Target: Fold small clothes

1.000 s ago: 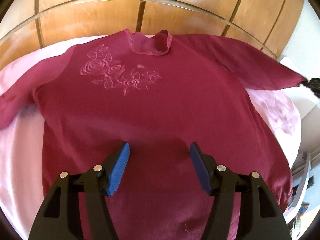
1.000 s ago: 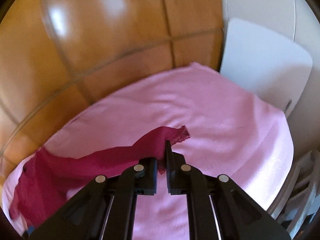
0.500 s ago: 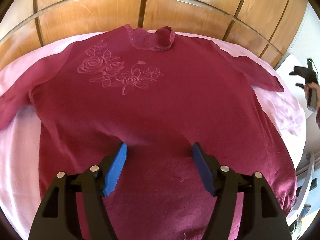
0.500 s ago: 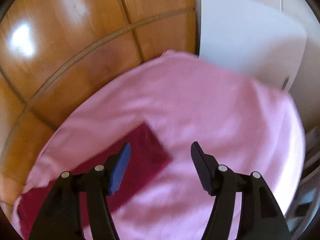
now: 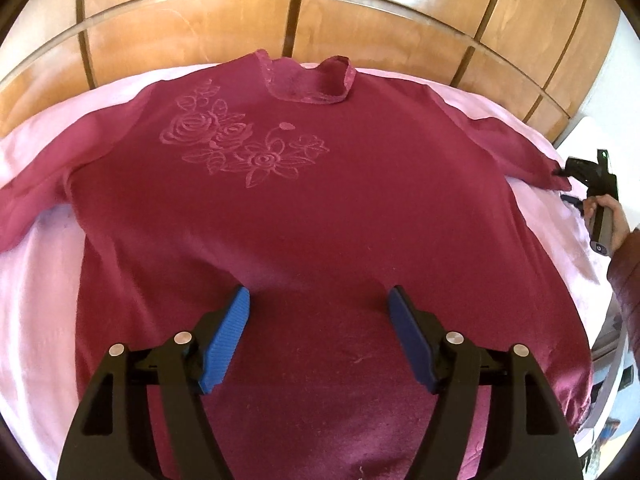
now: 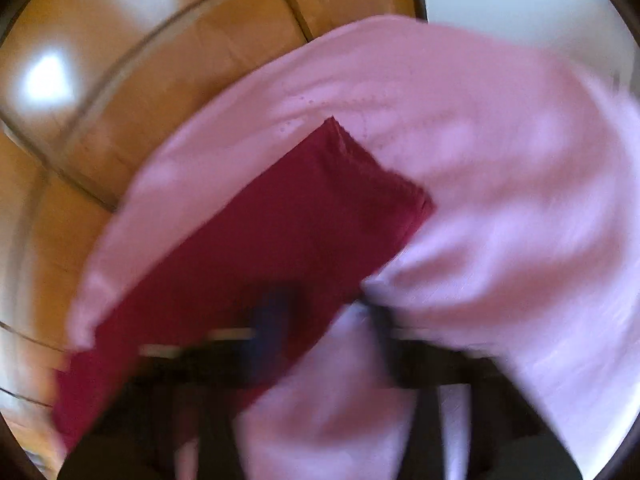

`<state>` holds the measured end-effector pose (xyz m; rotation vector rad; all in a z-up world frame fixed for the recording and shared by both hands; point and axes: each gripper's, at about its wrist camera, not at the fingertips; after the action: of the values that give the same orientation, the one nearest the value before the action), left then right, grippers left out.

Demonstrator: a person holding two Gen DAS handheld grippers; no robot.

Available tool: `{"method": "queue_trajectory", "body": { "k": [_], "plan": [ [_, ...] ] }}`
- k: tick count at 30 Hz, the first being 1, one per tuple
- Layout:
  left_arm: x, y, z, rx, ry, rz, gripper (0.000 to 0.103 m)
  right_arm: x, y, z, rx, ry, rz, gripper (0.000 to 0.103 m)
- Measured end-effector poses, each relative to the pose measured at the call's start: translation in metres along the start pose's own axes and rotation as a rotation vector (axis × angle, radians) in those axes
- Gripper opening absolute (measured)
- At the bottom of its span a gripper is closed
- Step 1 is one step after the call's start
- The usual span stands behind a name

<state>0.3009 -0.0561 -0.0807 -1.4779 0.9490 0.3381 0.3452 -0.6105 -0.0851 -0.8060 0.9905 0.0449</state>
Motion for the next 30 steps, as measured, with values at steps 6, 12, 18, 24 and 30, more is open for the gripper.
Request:
{"method": "queue_trajectory", "body": {
  "k": [6,12,18,24,30],
  "plan": [
    [-0.001,0.004,0.006,-0.018,-0.012,-0.008,0.07,-0.03,0.004,-0.02,-0.069,0.131,-0.089,0.005],
    [0.0,0.011,0.005,0.009,-0.036,-0.006,0.073,-0.033,0.023,-0.041,-0.016,0.091,-0.049,0.02],
    [-0.023,0.009,0.028,-0.061,-0.037,-0.05,0.073,-0.081,0.051,-0.018,-0.102,-0.047,-0.024,0.052],
    [-0.05,0.027,0.051,-0.072,-0.077,-0.069,0.073,-0.135,0.162,0.041,-0.343,-0.397,0.201,0.047],
    [-0.071,0.045,0.07,-0.098,-0.095,-0.092,0.073,-0.188,0.268,0.068,-0.53,-0.51,0.323,0.045]
  ]
}}
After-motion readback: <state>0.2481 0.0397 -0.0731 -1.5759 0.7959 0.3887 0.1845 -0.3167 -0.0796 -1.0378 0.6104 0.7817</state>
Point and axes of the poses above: each gripper's, at about its wrist camera, not at the fingertips, and x roughly the way its jaws point, z to its left, y to its underside, and after that the axes turned 9 degrees about -z, right-handed
